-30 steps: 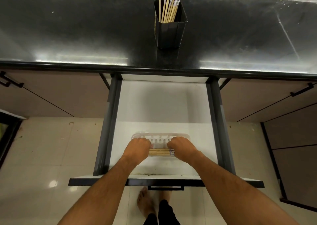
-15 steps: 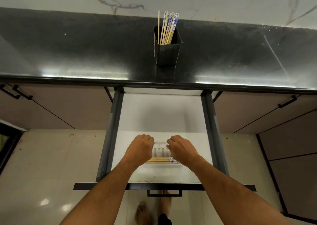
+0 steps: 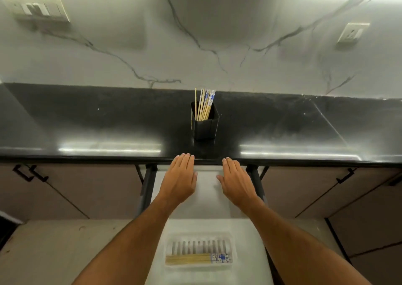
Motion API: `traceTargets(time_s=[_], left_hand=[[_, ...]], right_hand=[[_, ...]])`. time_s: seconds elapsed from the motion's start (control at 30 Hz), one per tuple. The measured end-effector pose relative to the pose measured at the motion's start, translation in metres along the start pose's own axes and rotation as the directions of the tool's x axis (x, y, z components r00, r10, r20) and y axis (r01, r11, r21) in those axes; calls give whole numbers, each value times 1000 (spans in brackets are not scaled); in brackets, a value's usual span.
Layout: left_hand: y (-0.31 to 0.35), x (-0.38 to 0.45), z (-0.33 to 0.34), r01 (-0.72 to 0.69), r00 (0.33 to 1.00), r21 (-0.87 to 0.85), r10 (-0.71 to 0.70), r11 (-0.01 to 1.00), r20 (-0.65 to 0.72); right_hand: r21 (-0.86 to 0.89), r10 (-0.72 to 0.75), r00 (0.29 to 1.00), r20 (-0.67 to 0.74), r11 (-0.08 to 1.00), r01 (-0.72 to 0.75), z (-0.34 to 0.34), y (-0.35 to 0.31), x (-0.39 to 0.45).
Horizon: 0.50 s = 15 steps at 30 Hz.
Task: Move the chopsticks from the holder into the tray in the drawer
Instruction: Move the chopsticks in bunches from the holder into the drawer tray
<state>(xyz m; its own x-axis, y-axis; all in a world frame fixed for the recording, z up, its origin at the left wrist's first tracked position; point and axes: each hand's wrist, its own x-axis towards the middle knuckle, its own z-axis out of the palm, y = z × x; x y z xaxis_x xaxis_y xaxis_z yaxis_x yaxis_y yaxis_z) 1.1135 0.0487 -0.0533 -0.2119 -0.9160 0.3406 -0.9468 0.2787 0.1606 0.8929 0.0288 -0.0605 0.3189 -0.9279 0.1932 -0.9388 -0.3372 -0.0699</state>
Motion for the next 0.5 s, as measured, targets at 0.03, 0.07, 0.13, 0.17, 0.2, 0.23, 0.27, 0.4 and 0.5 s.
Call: traceTargets(time_s=[0.03,0.07,0.13,0.17,0.2,0.23,0.27,0.4,0.5], left_hand=[[0,17,-5,-1,1000,3,1,1000,-23],[1,33,-9,4,999,0,-4,1000,-48],[0,66,-15,14,997,-18,-15,1000,-76],[0,81,-15,16,996,-22,-18,1000,-90],[-1,100,-15,18,994,-27,-20,999,-109],[-2,115,-16,22,992,-37,-26,999,-121],[-3,130,-16,23,991,-44,-29,999,-133],[-11,197,-5,16,987,-42,-23,999,-157],[-15,232,7,25,989,-34,-30,999,-144]], right_hand=[[-14,-4,1000,-28,1000,4,-10,4,14],[-24,-6,998,-62,1000,4,-19,9,29],[-12,0,993,-118,1000,-1,-35,16,59],[-4,3,991,-136,1000,-4,-40,19,74],[-1,0,988,-152,1000,0,-45,24,93],[3,-5,986,-166,1000,5,-50,28,109],[8,-13,984,-179,1000,14,-54,30,125],[16,-36,976,-217,999,40,-61,47,197],[39,-47,975,-217,998,57,-58,55,235]])
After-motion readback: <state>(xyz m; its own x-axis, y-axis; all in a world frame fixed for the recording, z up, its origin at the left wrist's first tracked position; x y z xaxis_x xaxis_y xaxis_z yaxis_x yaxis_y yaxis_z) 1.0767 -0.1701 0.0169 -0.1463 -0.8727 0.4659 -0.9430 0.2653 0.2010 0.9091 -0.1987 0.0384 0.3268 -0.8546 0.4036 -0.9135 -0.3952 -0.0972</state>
